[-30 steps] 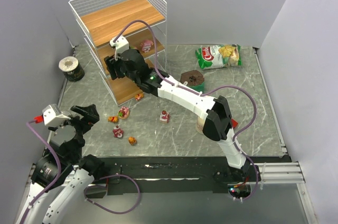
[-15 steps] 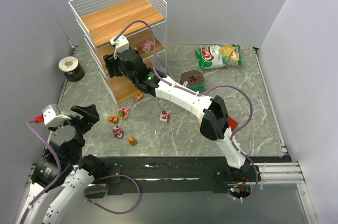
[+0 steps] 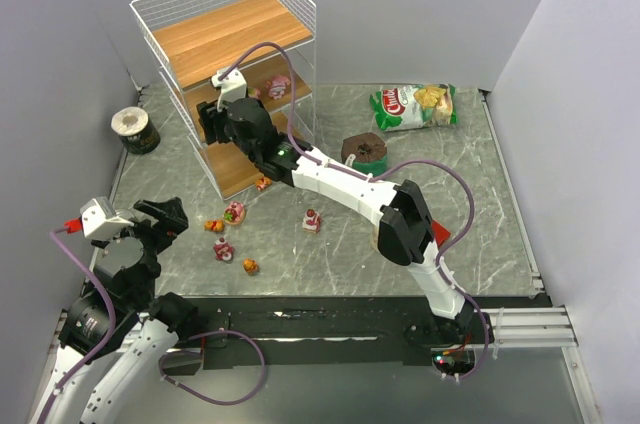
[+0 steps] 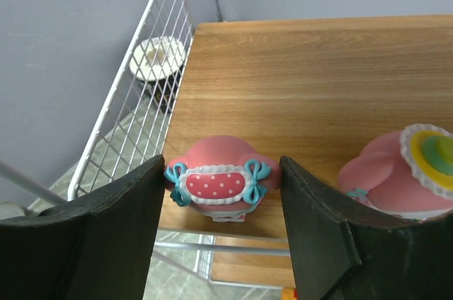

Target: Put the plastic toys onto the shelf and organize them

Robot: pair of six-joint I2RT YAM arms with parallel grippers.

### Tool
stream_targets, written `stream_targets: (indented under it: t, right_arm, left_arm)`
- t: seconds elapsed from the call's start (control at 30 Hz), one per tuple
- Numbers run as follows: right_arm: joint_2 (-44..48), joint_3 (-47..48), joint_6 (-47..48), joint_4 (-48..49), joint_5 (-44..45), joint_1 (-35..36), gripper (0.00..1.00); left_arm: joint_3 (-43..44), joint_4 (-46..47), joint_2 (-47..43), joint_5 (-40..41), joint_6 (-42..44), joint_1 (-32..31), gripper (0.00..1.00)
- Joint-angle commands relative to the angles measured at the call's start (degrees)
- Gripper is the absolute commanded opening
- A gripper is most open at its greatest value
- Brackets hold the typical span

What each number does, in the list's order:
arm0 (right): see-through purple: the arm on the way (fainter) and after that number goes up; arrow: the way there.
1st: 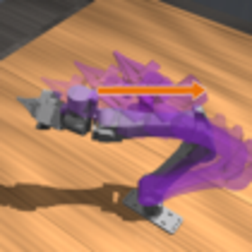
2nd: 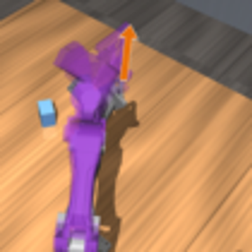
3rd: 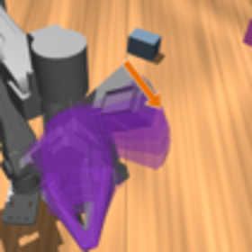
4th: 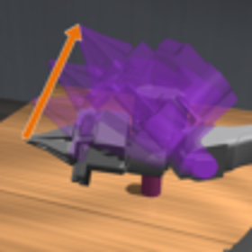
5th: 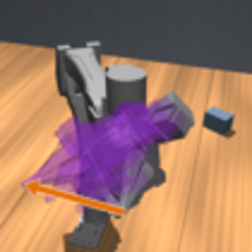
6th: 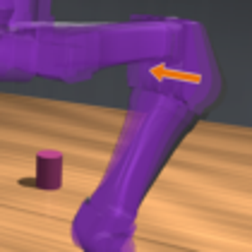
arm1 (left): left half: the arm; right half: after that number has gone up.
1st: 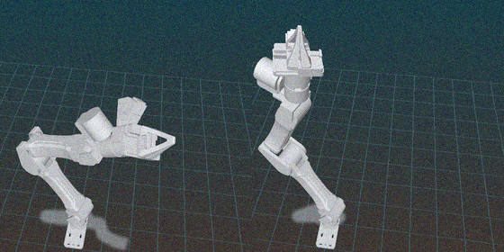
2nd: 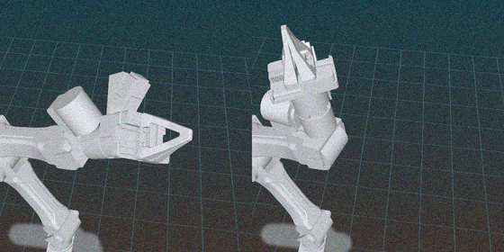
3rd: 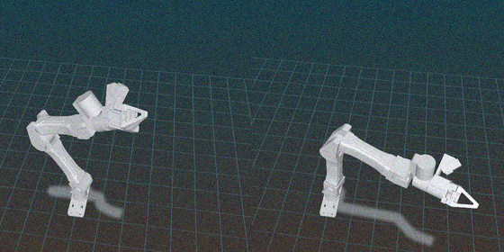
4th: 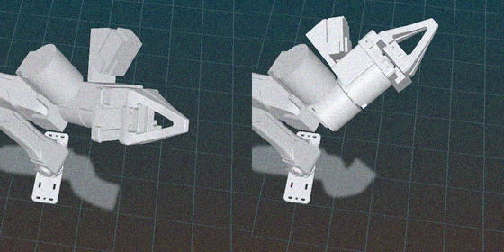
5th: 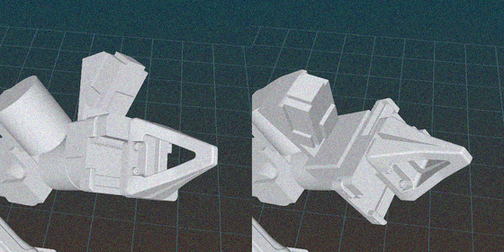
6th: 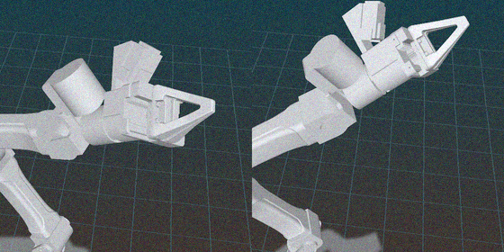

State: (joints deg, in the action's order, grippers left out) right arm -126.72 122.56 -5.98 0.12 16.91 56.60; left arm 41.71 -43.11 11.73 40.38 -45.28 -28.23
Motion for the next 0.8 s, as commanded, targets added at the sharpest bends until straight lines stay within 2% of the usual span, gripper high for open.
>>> stream_targets:
  t: [0.0, 0.5, 0.77]
  right_arm:
    - [-0.5, -1.1, 1.7, 1.8, 2.5, -0.4, 0.5]
    - [-1.8, -1.9, 2.7, 5.9, 3.3, -0.3, 0.52]
    - [-2.5, -1.5, 2.8, 6.6, 3.5, -0.2, 0.61]
  left_arm:
    - [0.6, 0.9, -0.6, 0.1, 0.5, -0.2, 0.96]
    - [0.6, 0.8, -0.7, 0.2, 0.4, -0.2, 0.96]
    - [0.6, 0.7, -0.7, 0.3, 0.3, -0.2, 0.96]
